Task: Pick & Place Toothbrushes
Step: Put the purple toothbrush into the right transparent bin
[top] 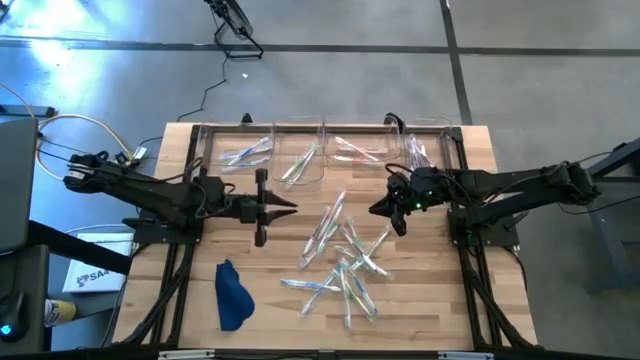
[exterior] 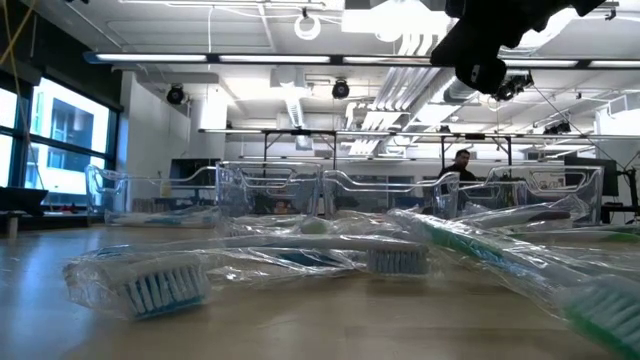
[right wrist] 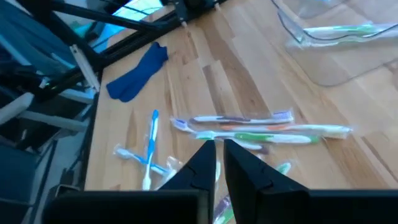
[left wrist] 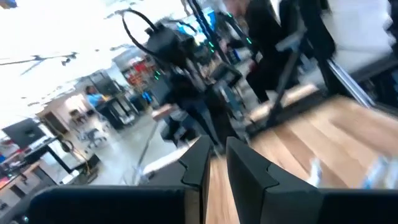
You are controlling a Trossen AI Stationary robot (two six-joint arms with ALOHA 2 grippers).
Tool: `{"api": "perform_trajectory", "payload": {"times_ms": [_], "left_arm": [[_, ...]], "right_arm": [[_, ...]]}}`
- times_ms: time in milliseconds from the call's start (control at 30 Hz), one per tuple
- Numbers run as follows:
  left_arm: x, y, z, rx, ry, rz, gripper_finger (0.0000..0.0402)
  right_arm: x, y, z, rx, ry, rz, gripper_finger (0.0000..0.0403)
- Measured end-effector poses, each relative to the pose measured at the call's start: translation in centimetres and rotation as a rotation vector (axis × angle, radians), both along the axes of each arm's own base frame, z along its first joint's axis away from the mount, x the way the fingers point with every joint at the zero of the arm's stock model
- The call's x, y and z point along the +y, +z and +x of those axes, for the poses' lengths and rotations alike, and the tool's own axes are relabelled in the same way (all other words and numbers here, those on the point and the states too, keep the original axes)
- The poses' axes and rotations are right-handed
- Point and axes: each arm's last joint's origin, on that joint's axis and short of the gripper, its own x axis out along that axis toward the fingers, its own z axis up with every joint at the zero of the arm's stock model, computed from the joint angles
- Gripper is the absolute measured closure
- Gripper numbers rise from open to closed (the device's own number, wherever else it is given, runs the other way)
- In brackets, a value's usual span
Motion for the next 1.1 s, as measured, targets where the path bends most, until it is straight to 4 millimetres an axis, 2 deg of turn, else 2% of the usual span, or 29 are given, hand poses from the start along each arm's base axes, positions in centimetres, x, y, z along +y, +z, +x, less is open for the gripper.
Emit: {"api": "perform_trajectory", "payload": {"times_ms": [100, 400, 567, 900, 1000, 1100], "left_arm": [[0.1, 0.6, -0.9, -0.014, 0.003, 0.022, 0.0352], [0.5, 2.1, -3.1, -0.077, 0.001, 0.030, 0.0352], [0.5, 2.1, -3.2, -0.067, 0.006, 0.078, 0.0352], [0.5, 2.0, -3.2, -0.065, -0.002, 0.094, 0.0352], [0.4, 1.9, -3.2, -0.048, -0.034, 0.080, 0.0352], [0.4, 1.7, -3.1, -0.030, -0.042, 0.051, 0.0352]], "right_arm": [[0.4, -0.6, 0.4, 0.040, -0.015, 0.007, 0.0396], [1.7, -3.8, 2.0, 0.228, -0.104, 0.078, 0.0400], [2.1, -4.6, 2.8, 0.292, -0.166, 0.100, 0.0400], [0.6, -6.2, 4.1, 0.362, -0.262, 0.108, 0.0400], [1.4, -6.5, 4.1, 0.376, -0.276, 0.114, 0.0400], [3.1, -6.5, 4.0, 0.366, -0.301, 0.134, 0.0400]]}}
